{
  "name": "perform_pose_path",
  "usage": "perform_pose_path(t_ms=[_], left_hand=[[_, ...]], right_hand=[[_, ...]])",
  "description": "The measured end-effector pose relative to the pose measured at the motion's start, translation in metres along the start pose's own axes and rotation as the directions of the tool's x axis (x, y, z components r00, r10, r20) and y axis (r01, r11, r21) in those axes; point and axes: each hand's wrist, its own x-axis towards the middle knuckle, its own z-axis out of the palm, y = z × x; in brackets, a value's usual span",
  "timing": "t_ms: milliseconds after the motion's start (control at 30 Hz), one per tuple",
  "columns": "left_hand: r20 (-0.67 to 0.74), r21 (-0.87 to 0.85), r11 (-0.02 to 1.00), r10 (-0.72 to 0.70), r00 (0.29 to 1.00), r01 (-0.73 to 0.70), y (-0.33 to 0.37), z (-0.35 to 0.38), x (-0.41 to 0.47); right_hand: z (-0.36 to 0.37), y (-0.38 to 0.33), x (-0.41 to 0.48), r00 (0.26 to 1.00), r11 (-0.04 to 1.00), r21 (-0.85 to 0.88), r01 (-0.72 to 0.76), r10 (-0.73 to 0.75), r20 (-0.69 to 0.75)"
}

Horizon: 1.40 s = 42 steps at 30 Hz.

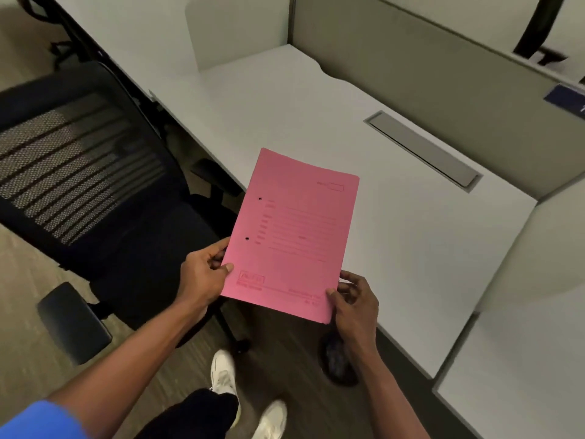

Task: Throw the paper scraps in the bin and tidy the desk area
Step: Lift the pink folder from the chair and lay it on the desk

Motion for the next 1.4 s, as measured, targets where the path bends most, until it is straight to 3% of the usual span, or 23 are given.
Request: perform_pose_path(t_ms=[667, 967, 1400], left_hand=[[0.172, 0.087, 0.994, 0.050, 0.984, -0.066, 0.066, 0.012, 0.207], [0.179, 0.124, 0.987, 0.074, 0.981, -0.097, 0.092, 0.080, 0.302], [0.192, 0.267, 0.949, 0.116, 0.975, -0.166, 0.156, 0.193, 0.449]], right_hand=[[0.077, -0.078, 0.132, 0.979, 0.998, 0.020, 0.058, -0.052, -0.198], [0.068, -0.083, 0.238, 0.975, 0.997, 0.071, 0.023, -0.006, -0.224], [0.057, -0.089, 0.433, 0.984, 0.988, 0.134, -0.073, 0.093, -0.149]])
